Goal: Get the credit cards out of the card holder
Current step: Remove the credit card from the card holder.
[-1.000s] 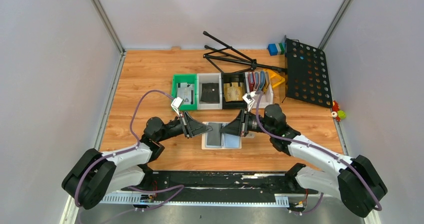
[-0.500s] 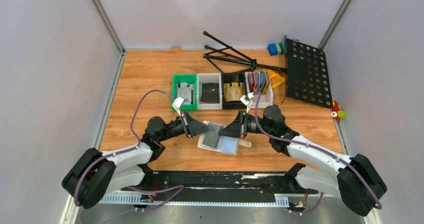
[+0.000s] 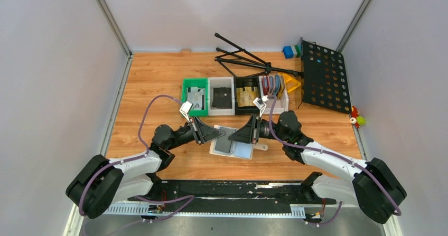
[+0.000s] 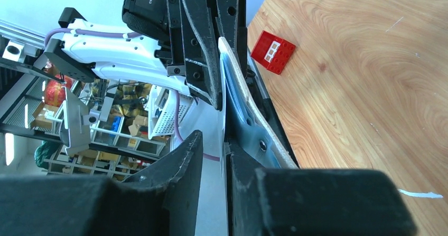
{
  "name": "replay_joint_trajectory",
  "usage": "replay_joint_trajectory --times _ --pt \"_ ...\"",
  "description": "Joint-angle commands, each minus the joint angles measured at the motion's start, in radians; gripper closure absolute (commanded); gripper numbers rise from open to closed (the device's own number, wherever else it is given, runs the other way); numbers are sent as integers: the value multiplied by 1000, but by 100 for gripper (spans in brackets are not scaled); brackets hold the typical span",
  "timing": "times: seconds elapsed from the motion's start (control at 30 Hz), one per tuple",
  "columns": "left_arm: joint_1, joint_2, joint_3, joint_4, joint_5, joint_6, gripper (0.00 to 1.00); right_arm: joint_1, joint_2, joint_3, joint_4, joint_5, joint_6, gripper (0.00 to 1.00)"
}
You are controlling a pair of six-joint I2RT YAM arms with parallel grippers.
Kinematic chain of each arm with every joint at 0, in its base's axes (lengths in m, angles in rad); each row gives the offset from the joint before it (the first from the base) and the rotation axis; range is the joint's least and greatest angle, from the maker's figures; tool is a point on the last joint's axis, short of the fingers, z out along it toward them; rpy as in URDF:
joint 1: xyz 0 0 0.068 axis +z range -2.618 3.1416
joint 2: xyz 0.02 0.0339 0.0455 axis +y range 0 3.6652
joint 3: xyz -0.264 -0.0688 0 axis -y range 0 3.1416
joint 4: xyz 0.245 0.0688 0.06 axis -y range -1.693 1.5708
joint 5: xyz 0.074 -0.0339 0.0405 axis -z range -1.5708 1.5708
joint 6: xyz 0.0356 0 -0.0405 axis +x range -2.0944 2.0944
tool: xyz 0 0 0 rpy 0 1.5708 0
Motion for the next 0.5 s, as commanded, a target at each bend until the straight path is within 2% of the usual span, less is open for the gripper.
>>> replay_joint_trajectory --times 0.0,0.27,0.47 --pt "-12 0 -21 87 -40 -19 100 24 22 17 143 -15 29 78" --pt "-15 40 -54 230 -105 -80 100 44 100 24 237 -18 68 76" --pt "-15 30 -64 270 -150 -93 100 61 116 59 221 -13 68 77"
